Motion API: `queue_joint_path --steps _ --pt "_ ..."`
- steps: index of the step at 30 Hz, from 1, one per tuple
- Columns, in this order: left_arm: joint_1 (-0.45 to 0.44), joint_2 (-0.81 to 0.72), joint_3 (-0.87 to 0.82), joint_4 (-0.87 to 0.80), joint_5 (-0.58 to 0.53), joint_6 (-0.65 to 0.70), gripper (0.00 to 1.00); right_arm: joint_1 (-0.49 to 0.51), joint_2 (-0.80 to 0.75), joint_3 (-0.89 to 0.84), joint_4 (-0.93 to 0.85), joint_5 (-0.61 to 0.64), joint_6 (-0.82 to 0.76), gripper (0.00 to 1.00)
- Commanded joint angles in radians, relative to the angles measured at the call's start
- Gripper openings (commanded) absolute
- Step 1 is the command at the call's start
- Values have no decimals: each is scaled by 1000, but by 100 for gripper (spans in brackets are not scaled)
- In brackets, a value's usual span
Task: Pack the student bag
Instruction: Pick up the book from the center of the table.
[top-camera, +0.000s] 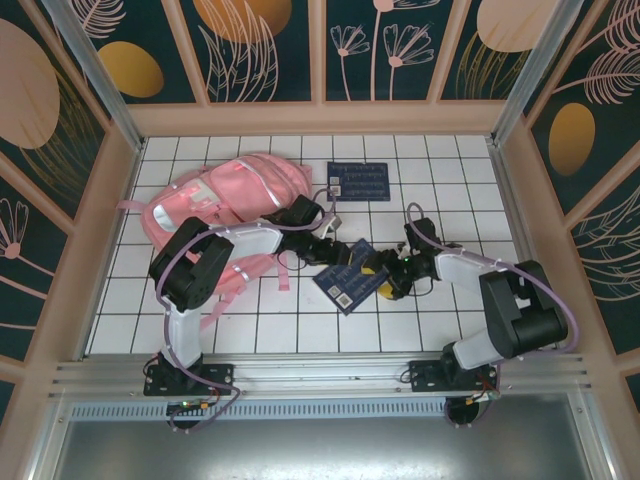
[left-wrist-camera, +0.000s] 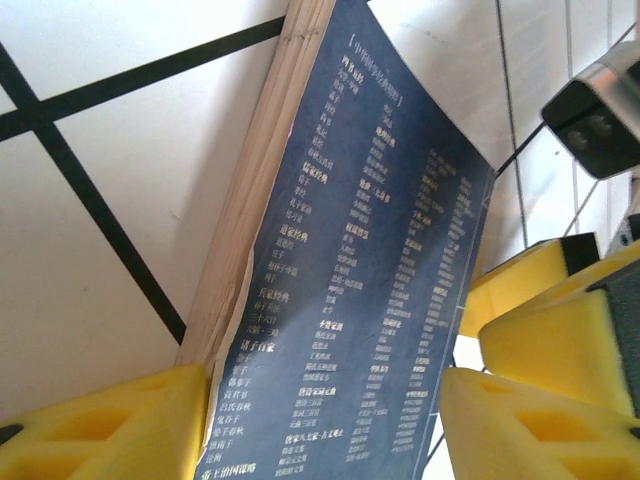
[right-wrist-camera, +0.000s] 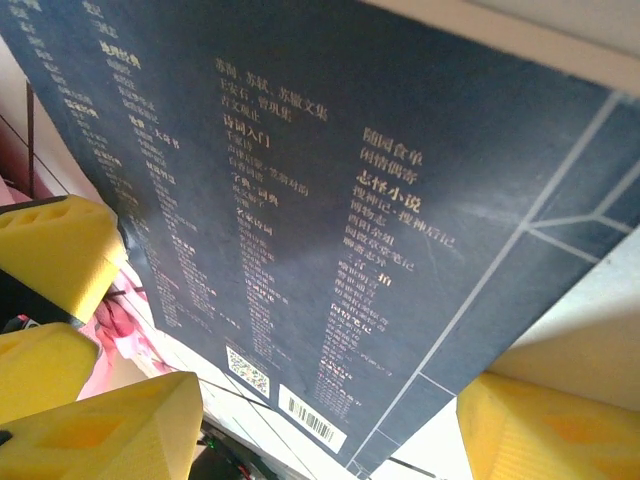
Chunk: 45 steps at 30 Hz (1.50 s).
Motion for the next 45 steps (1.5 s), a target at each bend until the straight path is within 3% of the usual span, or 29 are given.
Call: queue_joint_path --steps 1,6,14,33,35,38,43,45 --pt "-20 -3 -37 65 136 -64 63 1 42 58 164 44 -73 69" --pt "-20 6 -61 104 147 -89 61 34 -23 -13 335 -2 -1 69" --pt "-20 15 -60 105 144 -86 60 102 -238 -69 488 46 103 69" --pt "-20 11 -53 101 111 -80 60 46 -135 -110 338 80 -79 68" --pt "-20 15 -49 101 109 -79 60 30 -134 -113 331 80 -96 62" --pt "-20 10 -50 108 106 -88 60 0 -134 -132 355 60 -94 45" --pt "-20 -5 -73 162 121 -131 59 -10 -118 -155 463 0 -61 1" --pt "-17 -26 -77 151 93 -128 59 -10 -115 -141 448 3 -72 0"
